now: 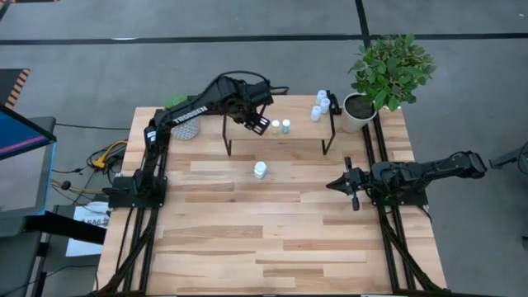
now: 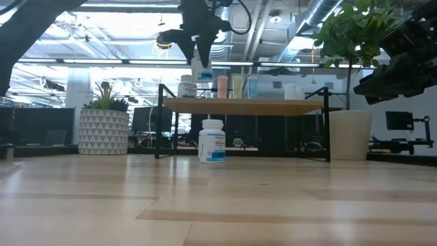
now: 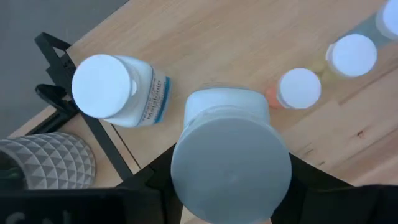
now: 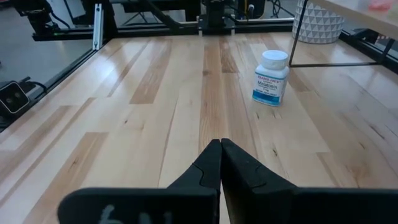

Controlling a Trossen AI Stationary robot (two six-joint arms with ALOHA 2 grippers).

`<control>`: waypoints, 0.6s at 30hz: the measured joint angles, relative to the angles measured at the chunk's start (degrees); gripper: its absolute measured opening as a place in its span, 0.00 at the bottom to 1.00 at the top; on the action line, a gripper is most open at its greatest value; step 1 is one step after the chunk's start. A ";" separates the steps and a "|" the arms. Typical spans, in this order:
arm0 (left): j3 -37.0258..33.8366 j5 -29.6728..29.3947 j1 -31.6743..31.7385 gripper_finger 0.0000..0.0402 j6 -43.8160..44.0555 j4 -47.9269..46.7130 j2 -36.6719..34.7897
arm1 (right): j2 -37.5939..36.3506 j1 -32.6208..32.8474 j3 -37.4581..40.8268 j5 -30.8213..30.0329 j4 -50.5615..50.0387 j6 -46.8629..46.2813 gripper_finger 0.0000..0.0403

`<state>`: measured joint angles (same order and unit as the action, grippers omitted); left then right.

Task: Pick and place medicine bottles onto shelf by color
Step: Put the bottom white pill bottle on the shelf

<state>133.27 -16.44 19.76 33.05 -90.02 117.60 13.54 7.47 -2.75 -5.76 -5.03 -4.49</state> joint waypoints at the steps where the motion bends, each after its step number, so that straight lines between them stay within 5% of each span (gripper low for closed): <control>1: 0.00 0.02 0.17 0.37 -0.37 0.00 0.00 | 0.00 0.01 -0.01 0.00 -0.01 0.06 0.08; 18: -5.22 0.53 2.22 0.37 -2.04 1.55 0.04 | 0.00 -0.01 -0.01 -0.02 -0.08 0.42 0.08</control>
<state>128.05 -15.91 21.98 31.01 -88.47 117.64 13.54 7.46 -2.76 -5.78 -5.10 -4.08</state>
